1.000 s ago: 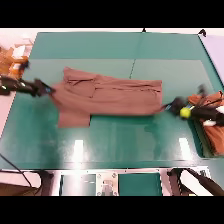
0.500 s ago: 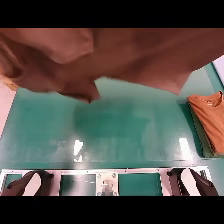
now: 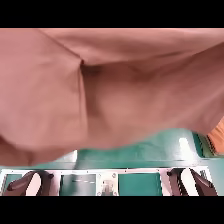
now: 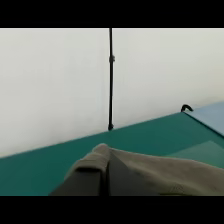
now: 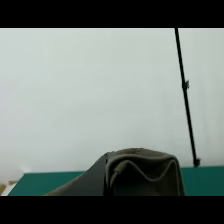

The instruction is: Fold the shirts.

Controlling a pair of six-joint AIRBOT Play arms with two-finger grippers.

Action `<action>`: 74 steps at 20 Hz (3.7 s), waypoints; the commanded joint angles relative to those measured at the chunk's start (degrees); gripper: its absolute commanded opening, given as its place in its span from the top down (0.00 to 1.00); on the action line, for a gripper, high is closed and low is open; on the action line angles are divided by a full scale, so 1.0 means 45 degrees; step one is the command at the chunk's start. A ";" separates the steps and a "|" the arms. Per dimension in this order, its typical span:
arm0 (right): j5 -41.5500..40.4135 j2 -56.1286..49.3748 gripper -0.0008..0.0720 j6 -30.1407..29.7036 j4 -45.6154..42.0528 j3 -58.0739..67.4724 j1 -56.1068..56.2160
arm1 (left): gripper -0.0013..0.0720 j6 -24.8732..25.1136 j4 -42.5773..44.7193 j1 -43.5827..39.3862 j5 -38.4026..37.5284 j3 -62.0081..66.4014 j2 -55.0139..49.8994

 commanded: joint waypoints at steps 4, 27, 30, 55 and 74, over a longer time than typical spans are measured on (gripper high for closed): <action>-0.2647 -0.1540 0.97 -0.2016 0.0214 -0.6926 0.3220 | 0.94 0.2550 -0.2113 0.0005 0.1166 -0.6499 -0.2181; -0.0593 -1.1827 0.97 -0.0631 -0.2152 -0.4974 0.4352 | 0.95 0.2361 0.1826 -0.1593 0.1035 -0.2560 -1.4508; -0.0287 -1.1268 0.97 0.0291 -0.3298 -0.6101 0.4352 | 0.95 0.2302 0.2176 -0.1593 0.0481 -0.2560 -1.4513; 0.2982 -0.3405 0.60 0.3526 -0.6975 -1.2303 0.2302 | 0.20 -0.0777 0.5610 0.0330 -0.2749 -1.1210 -0.7572; -0.4478 -0.2210 0.97 0.1384 -0.0520 -1.7840 0.4512 | 0.95 0.0408 0.1030 -0.1127 0.1991 -1.5926 -0.5994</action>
